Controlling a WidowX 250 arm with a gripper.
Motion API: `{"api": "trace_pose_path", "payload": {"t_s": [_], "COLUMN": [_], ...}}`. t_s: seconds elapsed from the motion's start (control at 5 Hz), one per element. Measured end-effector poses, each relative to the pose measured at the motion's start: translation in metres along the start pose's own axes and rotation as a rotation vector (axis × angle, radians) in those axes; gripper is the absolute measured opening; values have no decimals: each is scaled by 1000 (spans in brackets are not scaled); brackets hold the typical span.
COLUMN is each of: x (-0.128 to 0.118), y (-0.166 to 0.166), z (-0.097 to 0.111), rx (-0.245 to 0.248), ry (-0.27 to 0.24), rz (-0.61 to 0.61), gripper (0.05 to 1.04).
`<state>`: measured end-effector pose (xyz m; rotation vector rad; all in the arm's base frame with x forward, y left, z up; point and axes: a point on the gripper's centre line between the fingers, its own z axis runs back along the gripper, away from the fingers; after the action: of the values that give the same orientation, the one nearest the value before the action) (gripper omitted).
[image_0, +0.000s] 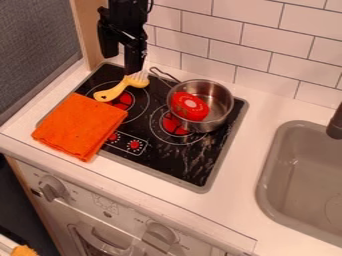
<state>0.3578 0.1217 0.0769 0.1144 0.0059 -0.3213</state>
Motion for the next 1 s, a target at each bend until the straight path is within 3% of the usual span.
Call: {"api": "trace_pose_path", "payload": {"t_s": [0.4,0.6,0.8,1.0], "x": [-10,7,26,35], "y": [-15,-43,-83,-94], "z": [-29,-12,-9,-9], "rx": [-35,8,1,11], "ry": [45,-5,-39,-71], "rz": [-16,-151,-295,-360], "gripper": [1000,1000,1000,1000]}}
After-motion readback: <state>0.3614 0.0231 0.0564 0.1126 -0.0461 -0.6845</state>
